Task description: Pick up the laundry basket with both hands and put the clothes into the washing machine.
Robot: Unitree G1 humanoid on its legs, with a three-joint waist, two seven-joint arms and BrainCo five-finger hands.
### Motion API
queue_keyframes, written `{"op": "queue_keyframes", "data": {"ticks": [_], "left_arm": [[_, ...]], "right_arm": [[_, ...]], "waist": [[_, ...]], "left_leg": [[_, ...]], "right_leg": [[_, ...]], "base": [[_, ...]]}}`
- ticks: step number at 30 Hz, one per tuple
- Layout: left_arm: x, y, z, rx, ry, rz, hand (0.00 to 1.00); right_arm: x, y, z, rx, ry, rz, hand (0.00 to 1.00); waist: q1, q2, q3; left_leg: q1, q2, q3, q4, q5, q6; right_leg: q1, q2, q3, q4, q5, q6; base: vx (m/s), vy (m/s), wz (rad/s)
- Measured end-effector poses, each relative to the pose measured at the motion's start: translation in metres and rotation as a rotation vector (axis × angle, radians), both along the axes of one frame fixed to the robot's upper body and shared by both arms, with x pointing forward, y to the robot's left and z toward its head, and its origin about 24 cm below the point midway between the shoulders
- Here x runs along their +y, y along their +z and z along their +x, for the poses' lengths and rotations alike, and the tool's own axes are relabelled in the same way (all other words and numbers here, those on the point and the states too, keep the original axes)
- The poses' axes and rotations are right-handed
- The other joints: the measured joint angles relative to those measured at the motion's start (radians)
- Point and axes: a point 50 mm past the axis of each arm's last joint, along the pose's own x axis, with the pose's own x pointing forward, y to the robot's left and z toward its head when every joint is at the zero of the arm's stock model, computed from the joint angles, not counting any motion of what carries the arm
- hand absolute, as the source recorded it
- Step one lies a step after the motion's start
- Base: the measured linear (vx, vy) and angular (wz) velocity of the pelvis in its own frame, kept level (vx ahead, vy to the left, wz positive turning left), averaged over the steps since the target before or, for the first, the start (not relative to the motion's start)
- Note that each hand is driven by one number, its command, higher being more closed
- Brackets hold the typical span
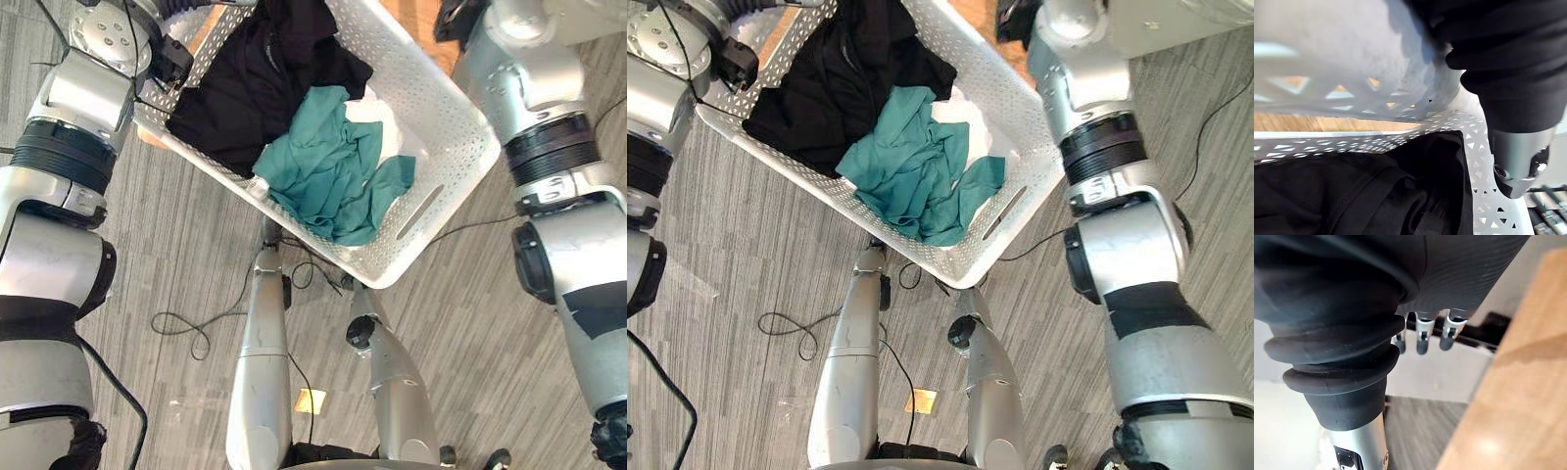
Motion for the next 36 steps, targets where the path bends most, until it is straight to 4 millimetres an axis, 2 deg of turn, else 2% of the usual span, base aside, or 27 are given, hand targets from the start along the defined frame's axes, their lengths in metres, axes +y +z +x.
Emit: {"op": "queue_keyframes", "data": {"ticks": [1, 3, 5, 8, 12, 13, 16, 19, 24, 27, 33, 36], "left_arm": [[0.003, -0.003, 0.000, 0.009, 0.008, 0.002, 0.00], [0.009, -0.014, 0.002, 0.036, 0.025, 0.010, 0.00], [0.011, -0.020, 0.002, 0.051, 0.033, 0.017, 0.00], [0.018, -0.033, 0.001, 0.075, 0.052, 0.056, 0.00], [0.025, -0.041, -0.004, 0.087, 0.060, 0.098, 0.00], [0.027, -0.040, -0.006, 0.092, 0.059, 0.116, 0.00], [0.030, -0.044, -0.009, 0.107, 0.058, 0.165, 0.00], [0.035, -0.044, -0.013, 0.125, 0.072, 0.262, 0.00], [0.041, -0.043, -0.018, 0.153, 0.082, 0.367, 0.00], [0.042, -0.042, -0.019, 0.172, 0.084, 0.392, 0.00], [0.061, -0.047, -0.025, 0.209, 0.130, 0.409, 0.00], [0.082, -0.056, -0.033, 0.235, 0.179, 0.388, 0.00]], "right_arm": [[-0.001, 0.005, -0.005, -0.031, 0.012, 0.019, 0.00], [-0.012, 0.023, -0.026, -0.160, 0.044, 0.085, 0.00], [-0.027, 0.023, -0.040, -0.233, 0.056, 0.132, 0.00], [-0.049, -0.001, -0.052, -0.270, 0.057, 0.197, 0.00], [-0.063, -0.035, -0.070, -0.258, 0.075, 0.143, 0.00], [-0.065, -0.045, -0.077, -0.252, 0.087, 0.096, 0.00], [-0.071, -0.069, -0.107, -0.231, 0.103, -0.114, 0.00], [-0.080, -0.092, -0.126, -0.167, 0.105, -0.250, 0.00], [-0.099, -0.139, -0.123, 0.088, 0.106, -0.323, 0.00], [-0.104, -0.159, -0.123, 0.192, 0.115, -0.342, 0.00], [-0.130, -0.177, -0.126, 0.287, 0.036, -0.310, 0.00], [-0.152, -0.196, -0.127, 0.366, -0.044, -0.238, 0.00]], "waist": [[0.000, 0.000, 0.000], [-0.003, 0.000, 0.000], [-0.004, 0.000, 0.000], [-0.014, 0.000, 0.000], [-0.027, 0.000, 0.000], [-0.035, 0.000, 0.000], [-0.044, -0.002, -0.001], [-0.051, -0.004, -0.002], [-0.057, -0.027, -0.016], [-0.058, -0.028, -0.016], [-0.067, -0.048, -0.024], [-0.081, -0.066, -0.036]], "left_leg": [[0.005, 0.000, 0.006, 0.000, -0.002, 0.002], [0.021, 0.003, 0.029, 0.004, -0.007, 0.010], [0.025, 0.012, 0.035, 0.034, -0.022, 0.018], [0.031, 0.037, 0.038, 0.107, -0.072, 0.025], [0.031, 0.055, 0.060, 0.156, -0.124, 0.037], [0.030, 0.058, 0.063, 0.164, -0.132, 0.042], [0.032, 0.061, 0.061, 0.178, -0.143, 0.043], [0.034, 0.061, 0.057, 0.183, -0.148, 0.041], [0.039, 0.058, 0.052, 0.174, -0.151, 0.039], [0.046, 0.055, 0.047, 0.167, -0.150, 0.039], [0.063, 0.050, 0.044, 0.147, -0.153, 0.030], [0.075, 0.055, 0.039, 0.144, -0.162, 0.015]], "right_leg": [[0.001, -0.004, 0.002, 0.001, 0.000, 0.000], [0.002, -0.017, 0.015, 0.010, 0.004, 0.005], [0.010, -0.014, 0.024, 0.017, 0.004, 0.006], [0.035, 0.000, 0.041, 0.028, 0.002, 0.020], [0.044, -0.001, 0.052, 0.033, 0.003, 0.038], [0.047, -0.002, 0.050, 0.031, -0.005, 0.055], [0.059, -0.002, 0.042, 0.029, -0.005, 0.060], [0.068, -0.001, 0.030, 0.029, -0.003, 0.062], [0.072, -0.001, 0.026, 0.027, -0.001, 0.058], [0.086, 0.002, 0.019, 0.012, 0.000, 0.055], [0.108, 0.008, 0.018, -0.019, 0.000, 0.055], [0.126, 0.019, 0.017, -0.034, -0.004, 0.059]], "base": [[0.01, 0.018, -0.17], [0.01, 0.007, -0.20], [0.02, 0.000, -0.18], [0.02, 0.003, -0.23], [0.01, 0.021, -0.26], [0.01, 0.012, -0.13], [0.02, -0.005, -0.01], [0.04, -0.033, 0.05], [0.04, -0.041, 0.02], [0.02, -0.040, 0.07], [0.02, -0.036, 0.04], [0.04, -0.054, 0.02]]}}
